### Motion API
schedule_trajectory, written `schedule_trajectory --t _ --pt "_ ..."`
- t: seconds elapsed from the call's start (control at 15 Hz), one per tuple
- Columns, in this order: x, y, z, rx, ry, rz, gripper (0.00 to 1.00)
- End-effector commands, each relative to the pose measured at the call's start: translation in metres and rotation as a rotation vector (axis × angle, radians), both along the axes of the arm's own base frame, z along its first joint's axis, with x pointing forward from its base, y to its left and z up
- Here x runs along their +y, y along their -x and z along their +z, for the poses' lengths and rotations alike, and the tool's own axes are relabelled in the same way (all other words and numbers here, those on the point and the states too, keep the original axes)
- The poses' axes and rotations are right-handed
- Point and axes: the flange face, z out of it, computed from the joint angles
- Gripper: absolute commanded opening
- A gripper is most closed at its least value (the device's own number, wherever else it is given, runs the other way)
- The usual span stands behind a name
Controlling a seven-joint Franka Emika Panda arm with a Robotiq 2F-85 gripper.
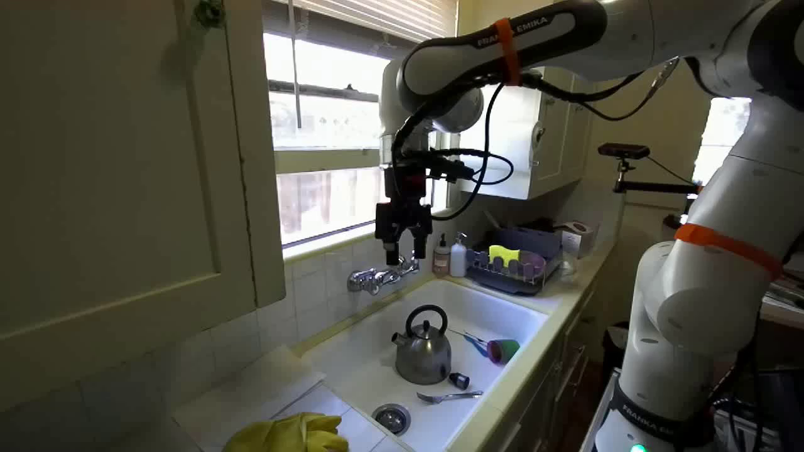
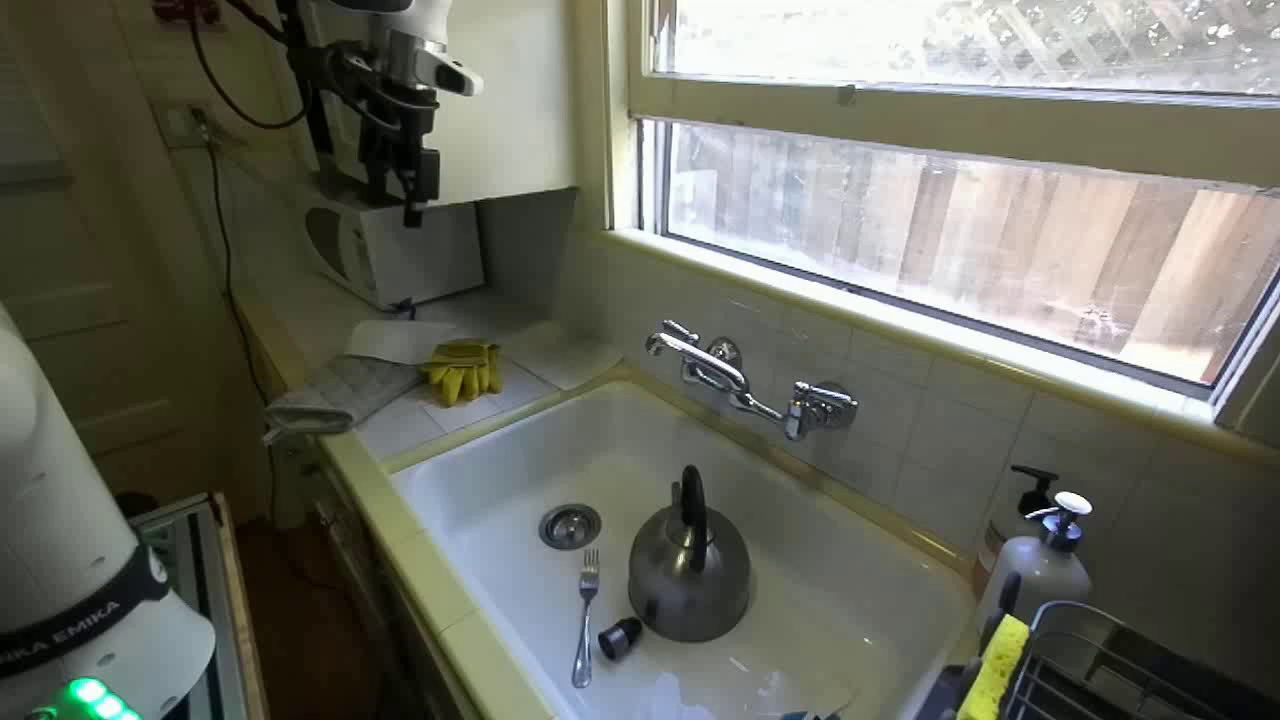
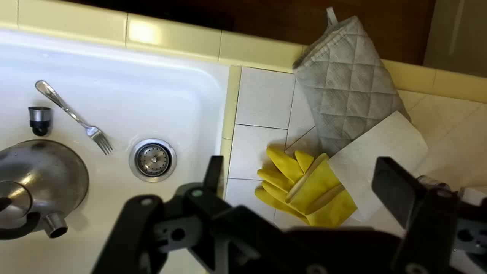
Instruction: Remove the lid from the silver kettle then place the kettle on the dishrack.
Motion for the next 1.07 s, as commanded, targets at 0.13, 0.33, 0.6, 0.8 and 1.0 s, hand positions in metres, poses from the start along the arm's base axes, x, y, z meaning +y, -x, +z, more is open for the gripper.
schedule_trajectory --t 0.13,0.33,0.6,0.8,1.0 --pt "0.000 0.000 0.000 0.001 0.000 0.000 1.00" --pt "0.000 0.000 0.000 0.001 0.000 0.000 1.00" --pt "0.000 0.000 0.000 0.001 0.000 0.000 1.00" --pt "-0.032 -0.008 -0.034 0.004 0.094 -0.156 1.00" --pt "-0.074 -0.015 -0.076 -0.017 0.148 -0.304 1.00"
